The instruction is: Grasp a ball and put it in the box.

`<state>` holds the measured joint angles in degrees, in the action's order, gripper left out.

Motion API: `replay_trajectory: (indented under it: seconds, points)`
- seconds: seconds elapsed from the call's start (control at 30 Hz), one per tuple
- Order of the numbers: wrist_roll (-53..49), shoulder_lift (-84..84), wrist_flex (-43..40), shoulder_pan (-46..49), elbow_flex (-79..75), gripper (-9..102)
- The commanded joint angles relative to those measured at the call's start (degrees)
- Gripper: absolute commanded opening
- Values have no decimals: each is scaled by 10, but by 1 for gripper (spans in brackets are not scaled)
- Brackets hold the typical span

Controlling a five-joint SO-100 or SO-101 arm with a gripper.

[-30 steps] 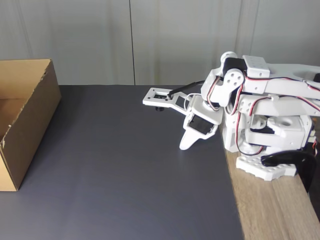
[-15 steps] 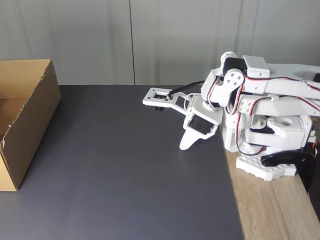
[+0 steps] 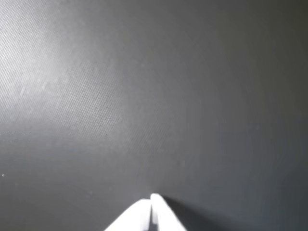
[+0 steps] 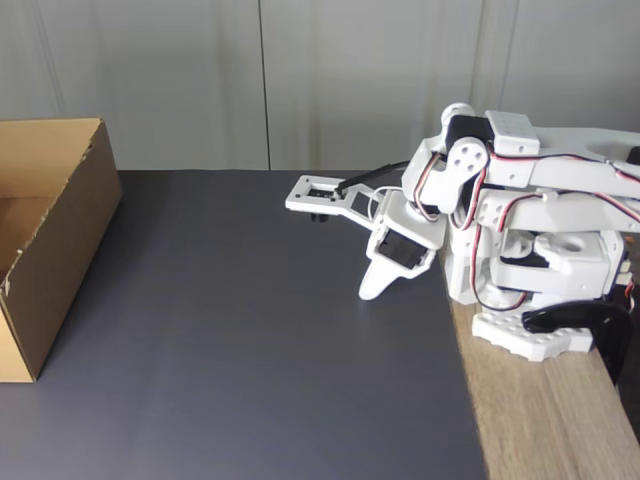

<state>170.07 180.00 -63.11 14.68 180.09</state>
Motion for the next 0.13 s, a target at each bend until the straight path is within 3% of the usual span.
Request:
replay_trajectory:
  seconds: [0.0,0.1]
  points:
    - [3,-5,-10,8,3,0]
    - [3,-5,-10,8,3,0]
